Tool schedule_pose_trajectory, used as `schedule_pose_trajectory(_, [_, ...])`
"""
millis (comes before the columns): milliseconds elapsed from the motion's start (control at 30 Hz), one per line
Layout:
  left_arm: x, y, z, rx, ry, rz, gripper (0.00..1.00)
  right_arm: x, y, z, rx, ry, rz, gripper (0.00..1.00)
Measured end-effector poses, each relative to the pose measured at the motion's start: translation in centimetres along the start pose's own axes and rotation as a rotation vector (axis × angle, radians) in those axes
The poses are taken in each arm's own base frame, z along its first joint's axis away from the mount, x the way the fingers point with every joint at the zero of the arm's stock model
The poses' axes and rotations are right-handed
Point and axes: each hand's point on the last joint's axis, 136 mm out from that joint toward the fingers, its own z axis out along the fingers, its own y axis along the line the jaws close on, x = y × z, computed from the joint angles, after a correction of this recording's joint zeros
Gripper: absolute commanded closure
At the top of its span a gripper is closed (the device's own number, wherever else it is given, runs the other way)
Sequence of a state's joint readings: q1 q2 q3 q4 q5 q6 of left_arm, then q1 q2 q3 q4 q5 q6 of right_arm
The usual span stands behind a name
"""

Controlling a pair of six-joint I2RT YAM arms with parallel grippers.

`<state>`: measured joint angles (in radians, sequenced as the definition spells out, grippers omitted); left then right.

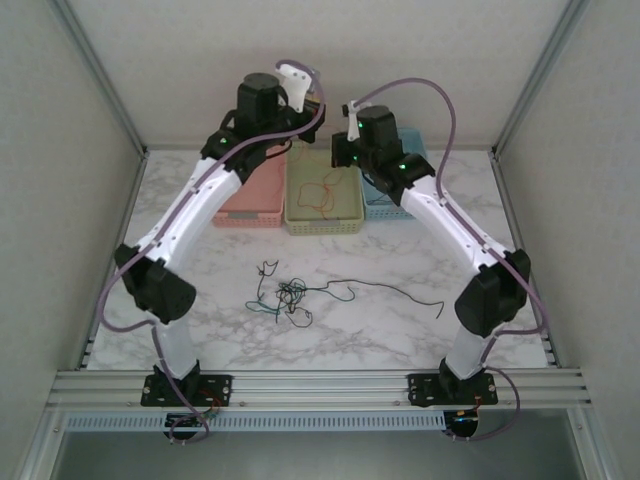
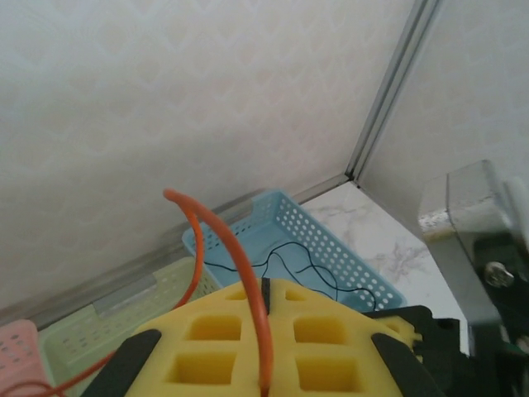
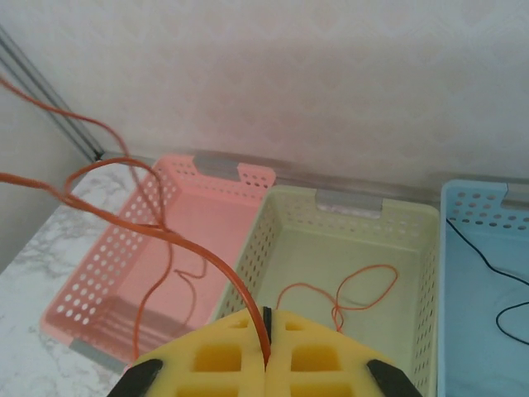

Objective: Untangle the cables

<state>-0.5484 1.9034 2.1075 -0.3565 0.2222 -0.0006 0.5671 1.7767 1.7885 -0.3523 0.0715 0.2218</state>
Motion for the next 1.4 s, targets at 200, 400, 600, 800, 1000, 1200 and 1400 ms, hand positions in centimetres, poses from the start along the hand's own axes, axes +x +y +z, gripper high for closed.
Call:
schedule_pose_trajectory(200, [4.1,1.8,5.5,0.032,0.049,-0.055,1.00,1.6,-1.6,3.9,0.065,0.046,0.001,0.97])
schedule_pose_trajectory(400, [9.0,3.7,9.3,0.035,0.118,-0.128,1.00,4.9,-3.6,6.8,0.125,0.129,0.005,0.98])
schedule_pose_trajectory(600, [11.5,4.7,11.0,0.042,0.153,-0.172,0.98,6.3,-4.6,7.8,0.144,0.163,0.015,0.93])
schedule_pose_trajectory(800, [13.7,5.7,11.6,0.040,0.207,-0.204,0.71,8.9,-5.5,9.1,0.165,0.235,0.013,0.83])
schedule_pose_trajectory(1000, [15.7,7.9,10.8,-0.025,0.284,-0.234,0.28,11.4,-6.5,9.7,0.192,0.313,0.028,0.42])
schedule_pose_trajectory(1200, [16.3,8.6,9.6,-0.070,0.331,-0.241,0.27,11.9,-6.6,9.5,0.190,0.334,0.024,0.34])
schedule_pose_trajectory(1400, [13.7,7.2,5.2,-0.081,0.298,-0.234,0.27,11.2,-6.1,8.1,0.168,0.321,0.018,0.32])
